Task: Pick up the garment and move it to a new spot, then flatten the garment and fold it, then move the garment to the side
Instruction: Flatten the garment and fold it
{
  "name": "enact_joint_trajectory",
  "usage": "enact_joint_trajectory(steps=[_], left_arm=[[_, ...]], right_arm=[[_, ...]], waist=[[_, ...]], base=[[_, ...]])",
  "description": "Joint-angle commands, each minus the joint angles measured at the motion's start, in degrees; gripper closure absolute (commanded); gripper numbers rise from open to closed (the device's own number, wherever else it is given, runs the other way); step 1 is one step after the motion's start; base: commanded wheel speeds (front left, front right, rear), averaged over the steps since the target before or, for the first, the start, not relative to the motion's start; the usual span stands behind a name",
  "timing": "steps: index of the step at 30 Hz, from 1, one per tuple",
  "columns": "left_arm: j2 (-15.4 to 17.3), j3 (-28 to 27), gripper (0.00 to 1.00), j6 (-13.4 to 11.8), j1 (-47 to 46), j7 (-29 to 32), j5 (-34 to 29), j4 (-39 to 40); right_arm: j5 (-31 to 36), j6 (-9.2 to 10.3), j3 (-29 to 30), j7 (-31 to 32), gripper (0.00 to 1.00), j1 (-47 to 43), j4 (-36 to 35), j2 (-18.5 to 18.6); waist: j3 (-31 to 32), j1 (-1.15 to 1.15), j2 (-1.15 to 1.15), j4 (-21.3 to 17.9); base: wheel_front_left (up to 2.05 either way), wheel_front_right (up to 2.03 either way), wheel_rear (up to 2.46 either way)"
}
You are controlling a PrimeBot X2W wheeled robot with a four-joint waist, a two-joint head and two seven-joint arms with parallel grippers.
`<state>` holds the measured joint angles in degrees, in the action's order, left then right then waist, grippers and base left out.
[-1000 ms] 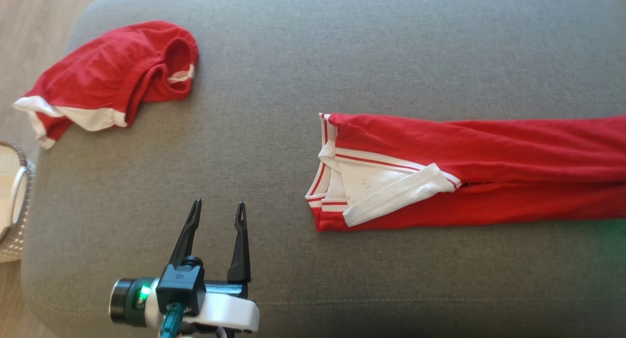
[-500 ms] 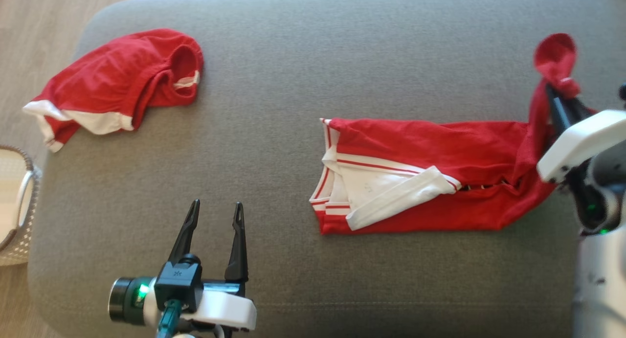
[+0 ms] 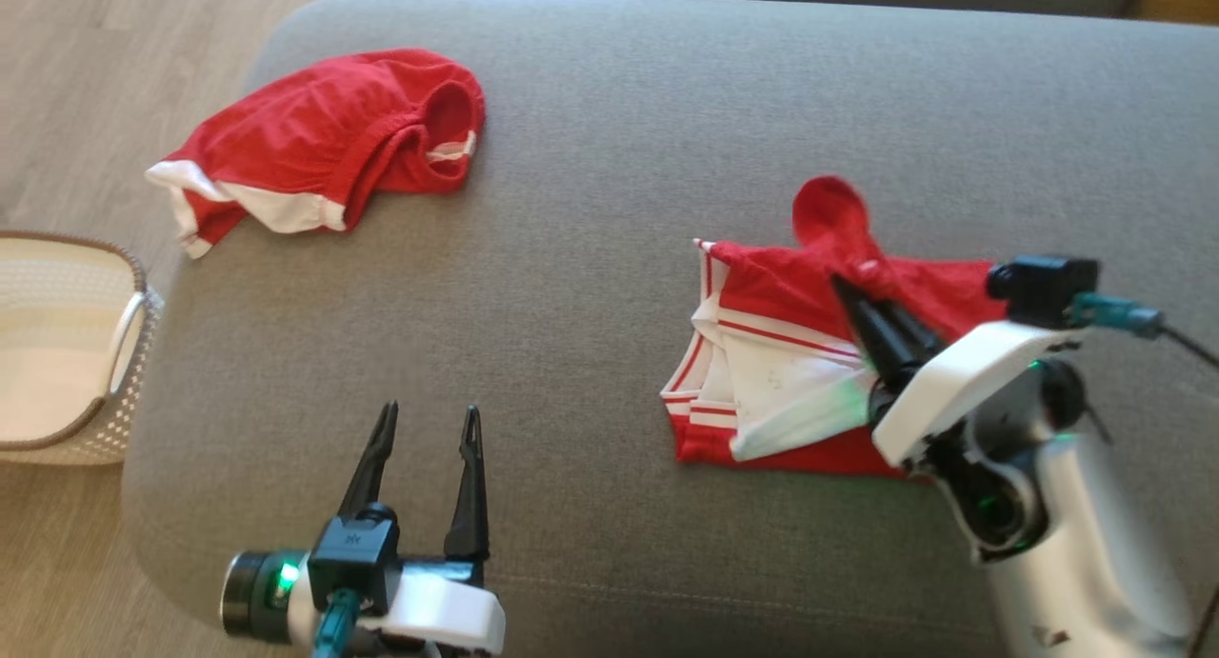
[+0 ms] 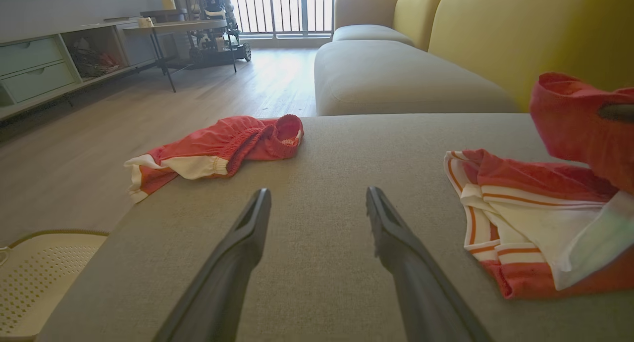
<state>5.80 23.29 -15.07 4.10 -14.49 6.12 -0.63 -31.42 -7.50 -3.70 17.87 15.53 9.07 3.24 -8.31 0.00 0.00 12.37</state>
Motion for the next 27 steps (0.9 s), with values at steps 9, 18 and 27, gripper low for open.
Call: enact_joint_trajectory(steps=[9,18,27], left_arm=[[-1.03,-2.35,0.0,0.57,0.25,-0.51,-1.1,1.17],[-1.43,-3.02,0.0,1.11,1.61,-0.51,-1.29,0.96],[-1.72,-4.49,0.0,1.21,1.94,-0.51,-1.8,2.03]], right_arm=[[-6.34,0.01,-8.11,-9.28,0.82,5.47,10.27,-0.35],[-18.1,0.01,-14.4,-18.61,0.0,10.33,19.06,-0.35],[-6.58,0.01,-1.44,-22.95,0.0,7.69,15.56,-0.35]], waist=[[0.97,0.0,0.0,2.49],[2.32,0.0,0.0,1.74],[3.33,0.0,0.0,-2.05]], base=[[0.0,0.0,0.0],[0.0,0.0,0.0],[0.0,0.0,0.0]])
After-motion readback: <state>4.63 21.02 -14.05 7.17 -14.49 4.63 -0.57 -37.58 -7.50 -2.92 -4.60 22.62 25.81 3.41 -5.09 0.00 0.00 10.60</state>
